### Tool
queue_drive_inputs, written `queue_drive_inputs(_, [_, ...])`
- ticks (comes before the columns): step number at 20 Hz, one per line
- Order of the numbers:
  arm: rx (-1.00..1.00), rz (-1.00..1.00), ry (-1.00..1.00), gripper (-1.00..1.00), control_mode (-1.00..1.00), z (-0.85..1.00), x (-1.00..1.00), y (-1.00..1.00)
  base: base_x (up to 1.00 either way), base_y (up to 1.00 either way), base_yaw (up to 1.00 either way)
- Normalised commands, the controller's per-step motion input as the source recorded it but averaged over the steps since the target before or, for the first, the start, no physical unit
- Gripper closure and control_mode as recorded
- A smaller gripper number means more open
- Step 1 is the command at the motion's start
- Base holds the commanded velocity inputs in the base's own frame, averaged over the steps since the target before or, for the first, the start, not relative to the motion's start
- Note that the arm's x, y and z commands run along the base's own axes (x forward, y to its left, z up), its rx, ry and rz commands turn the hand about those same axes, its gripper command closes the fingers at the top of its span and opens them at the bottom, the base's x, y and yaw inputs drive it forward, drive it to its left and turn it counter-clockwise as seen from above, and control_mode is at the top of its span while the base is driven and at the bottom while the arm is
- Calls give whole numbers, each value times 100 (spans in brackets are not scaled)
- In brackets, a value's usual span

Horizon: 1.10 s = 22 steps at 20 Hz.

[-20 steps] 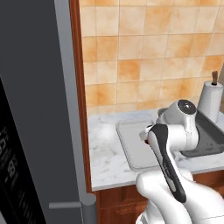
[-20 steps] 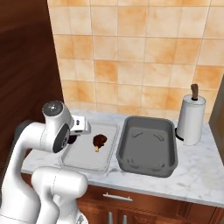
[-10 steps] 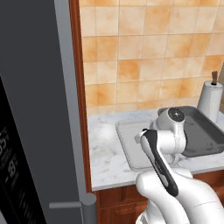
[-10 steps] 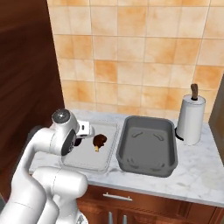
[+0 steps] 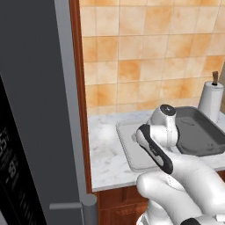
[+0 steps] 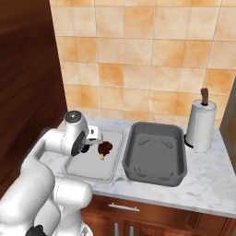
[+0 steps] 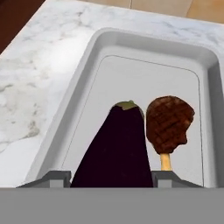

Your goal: Place one eggplant and one steak in each tupperware on the nearby counter, to pack two identical lunches.

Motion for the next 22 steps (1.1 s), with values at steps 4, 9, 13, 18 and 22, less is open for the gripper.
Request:
queue_drive_inputs(4, [0, 0, 4, 100, -100, -47, 20, 0, 0, 0, 0])
queue_drive_inputs(9, [0, 0, 4, 100, -100, -32, 20, 1, 0, 0, 0])
queue_drive_inputs(13, [0, 0, 8, -100, -100, -2, 11, 14, 0, 0, 0])
queue_drive_inputs(18, [0, 0, 7, -100, -100, -24, 19, 19, 0, 0, 0])
queue_drive_inputs(22, [0, 0, 1, -100, -100, -20, 20, -3, 0, 0, 0])
